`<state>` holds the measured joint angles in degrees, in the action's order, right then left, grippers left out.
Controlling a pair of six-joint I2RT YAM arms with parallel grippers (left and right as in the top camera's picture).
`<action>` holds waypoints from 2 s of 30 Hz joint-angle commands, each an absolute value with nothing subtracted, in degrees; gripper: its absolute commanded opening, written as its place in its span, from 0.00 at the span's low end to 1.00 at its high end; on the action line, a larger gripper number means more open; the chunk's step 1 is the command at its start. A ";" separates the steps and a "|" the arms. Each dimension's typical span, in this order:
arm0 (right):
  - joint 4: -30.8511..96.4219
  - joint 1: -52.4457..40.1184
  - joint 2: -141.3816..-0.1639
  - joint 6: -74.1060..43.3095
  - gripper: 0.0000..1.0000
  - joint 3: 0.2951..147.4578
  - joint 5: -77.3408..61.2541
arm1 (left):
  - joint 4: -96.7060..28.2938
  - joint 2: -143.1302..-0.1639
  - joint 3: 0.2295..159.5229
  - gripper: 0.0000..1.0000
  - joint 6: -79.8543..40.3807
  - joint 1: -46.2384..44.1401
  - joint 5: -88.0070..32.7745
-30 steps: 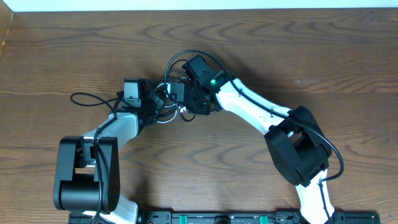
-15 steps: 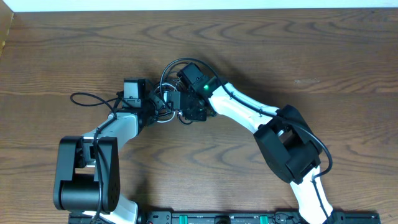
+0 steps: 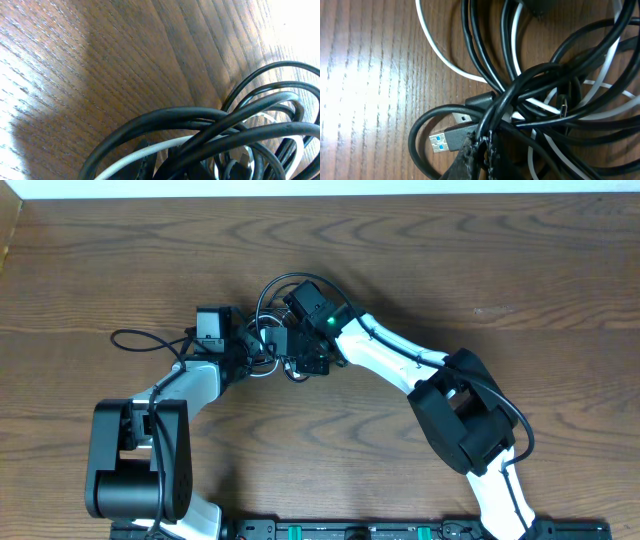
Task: Untangle cables
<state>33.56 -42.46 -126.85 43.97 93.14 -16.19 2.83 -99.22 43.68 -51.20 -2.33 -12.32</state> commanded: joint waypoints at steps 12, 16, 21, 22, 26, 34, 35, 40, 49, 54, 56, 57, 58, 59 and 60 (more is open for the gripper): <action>35.29 -43.51 -127.50 27.27 0.01 92.77 -22.00 | 0.49 -102.21 41.15 0.17 -50.65 -2.31 -10.07; 35.97 -43.51 -127.50 27.22 0.16 92.77 -23.99 | 0.49 -102.21 41.15 0.17 -50.65 -2.31 -10.09; 36.16 -43.09 -127.37 24.34 0.01 92.79 -26.68 | 0.49 -102.21 41.15 0.17 -50.65 -2.31 -10.09; 36.16 -42.87 -127.09 24.34 0.01 92.79 -28.75 | 0.49 -102.21 41.15 0.17 -50.65 -2.31 -10.07; 36.16 -41.25 -125.69 24.27 0.01 92.88 -39.33 | 0.47 -102.21 41.15 0.17 -50.65 -2.31 -10.07; 37.87 -36.82 -123.96 24.27 0.01 92.88 -61.54 | 0.47 -102.21 41.15 0.17 -50.65 -2.31 -10.07; 38.30 -36.12 -123.96 24.27 0.01 92.88 -63.70 | 0.47 -102.21 41.15 0.17 -50.65 -2.31 -10.07; 40.60 -32.10 -122.63 24.47 0.01 92.88 -72.01 | 0.47 -102.21 41.15 0.17 -50.63 -2.31 -10.07; 46.54 -27.94 -111.59 30.11 0.01 92.88 -72.58 | 0.47 -102.21 41.15 0.17 -50.65 -2.31 -10.07; 46.52 -26.26 -104.36 30.22 0.01 92.88 -72.16 | 0.49 -102.21 41.15 0.17 -50.65 -2.31 -10.09; 46.52 -25.89 -102.35 30.57 0.01 92.88 -71.83 | 0.49 -102.21 41.15 0.17 -50.65 -2.31 -10.09; 46.52 -25.85 -101.62 30.57 0.01 92.88 -71.24 | 0.47 -102.21 41.15 0.17 -50.65 -2.31 -10.09; 46.52 -25.85 -101.14 30.52 0.01 92.88 -70.22 | 0.49 -102.21 41.15 0.17 -50.65 -2.31 -10.09; 46.54 -25.87 -100.68 30.50 0.01 92.88 -68.47 | 0.49 -102.21 41.15 0.17 -50.68 -2.31 -10.11; 46.78 -25.91 -100.53 30.48 0.01 92.88 -66.76 | 0.49 -102.21 41.15 0.17 -50.65 -2.31 -10.11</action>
